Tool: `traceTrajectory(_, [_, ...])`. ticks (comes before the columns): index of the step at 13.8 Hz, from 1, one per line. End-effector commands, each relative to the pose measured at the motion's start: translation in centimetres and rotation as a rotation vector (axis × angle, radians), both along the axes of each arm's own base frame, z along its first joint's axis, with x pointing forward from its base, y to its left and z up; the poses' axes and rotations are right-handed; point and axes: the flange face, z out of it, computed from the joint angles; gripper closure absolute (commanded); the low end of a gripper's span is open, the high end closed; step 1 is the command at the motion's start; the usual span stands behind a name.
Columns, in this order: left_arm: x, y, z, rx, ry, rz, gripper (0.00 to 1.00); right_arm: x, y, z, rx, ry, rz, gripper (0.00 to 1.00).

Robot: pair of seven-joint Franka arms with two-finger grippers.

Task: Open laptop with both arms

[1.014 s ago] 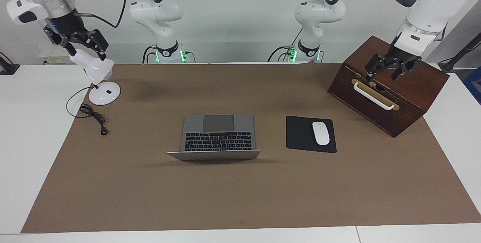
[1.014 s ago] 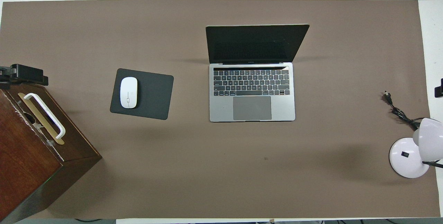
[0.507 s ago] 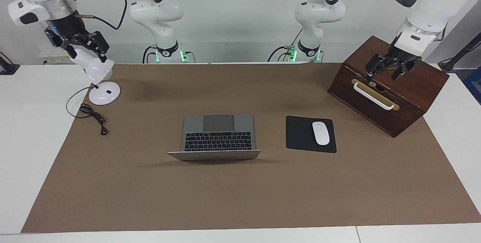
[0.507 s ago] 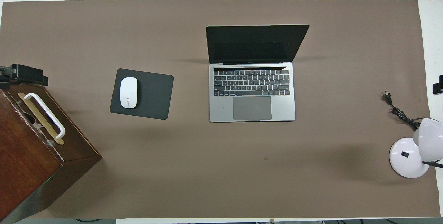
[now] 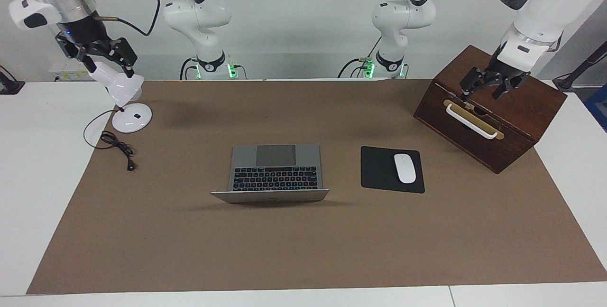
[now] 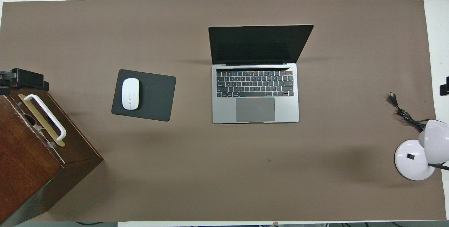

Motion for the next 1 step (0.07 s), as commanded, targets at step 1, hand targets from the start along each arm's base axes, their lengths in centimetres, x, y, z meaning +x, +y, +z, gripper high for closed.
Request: traceTrajectory(1, [-0.38,0.19,0.28,0.012,0.008,-0.003,0.0,-0.41,-0.14,0.13,0.008,-0.019,0.005,0.0])
